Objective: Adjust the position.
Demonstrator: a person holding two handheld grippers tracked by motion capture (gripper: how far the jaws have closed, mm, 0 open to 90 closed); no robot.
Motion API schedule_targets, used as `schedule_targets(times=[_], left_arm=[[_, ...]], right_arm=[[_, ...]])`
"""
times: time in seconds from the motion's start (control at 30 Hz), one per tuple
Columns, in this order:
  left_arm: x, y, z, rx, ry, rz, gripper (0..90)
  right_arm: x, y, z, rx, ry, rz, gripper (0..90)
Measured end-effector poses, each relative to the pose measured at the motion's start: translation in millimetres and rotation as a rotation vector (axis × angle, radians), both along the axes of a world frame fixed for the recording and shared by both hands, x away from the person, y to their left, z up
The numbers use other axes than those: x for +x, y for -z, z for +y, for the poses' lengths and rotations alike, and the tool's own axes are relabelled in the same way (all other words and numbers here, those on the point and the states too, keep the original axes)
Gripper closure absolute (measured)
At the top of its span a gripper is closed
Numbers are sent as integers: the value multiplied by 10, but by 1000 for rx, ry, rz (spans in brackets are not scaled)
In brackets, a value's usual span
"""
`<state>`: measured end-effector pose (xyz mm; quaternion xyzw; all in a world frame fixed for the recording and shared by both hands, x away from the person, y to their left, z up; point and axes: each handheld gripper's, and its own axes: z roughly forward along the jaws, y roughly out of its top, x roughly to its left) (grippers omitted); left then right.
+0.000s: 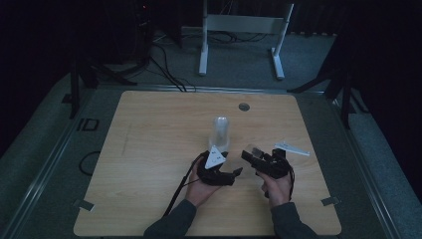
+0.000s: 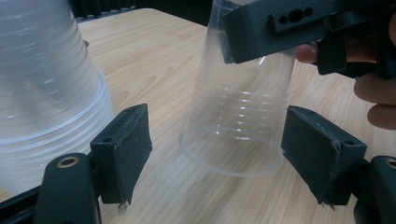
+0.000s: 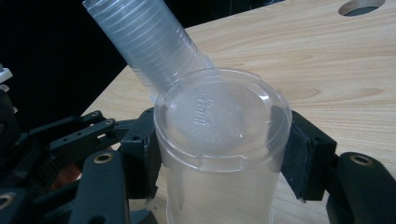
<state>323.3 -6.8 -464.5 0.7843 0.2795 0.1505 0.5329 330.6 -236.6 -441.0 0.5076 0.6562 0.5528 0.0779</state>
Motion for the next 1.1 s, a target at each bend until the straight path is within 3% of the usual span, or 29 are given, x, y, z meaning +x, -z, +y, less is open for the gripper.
schedule_targets(times=[0.2,0.6,0.83,1.1], left_arm=[[7,2,-34,-2,1,-14,224],[9,12,-120,-22,2,-33,212],[7,34,-179,-24,17,-37,206],[24,91,-247,-22,22,-28,201]], right_arm=[[-5,1,14,32,-14,8,380],[29,77,-47,168,-25,61,389],[30,87,-54,184,-28,67,395],[40,110,-77,244,-40,86,407]])
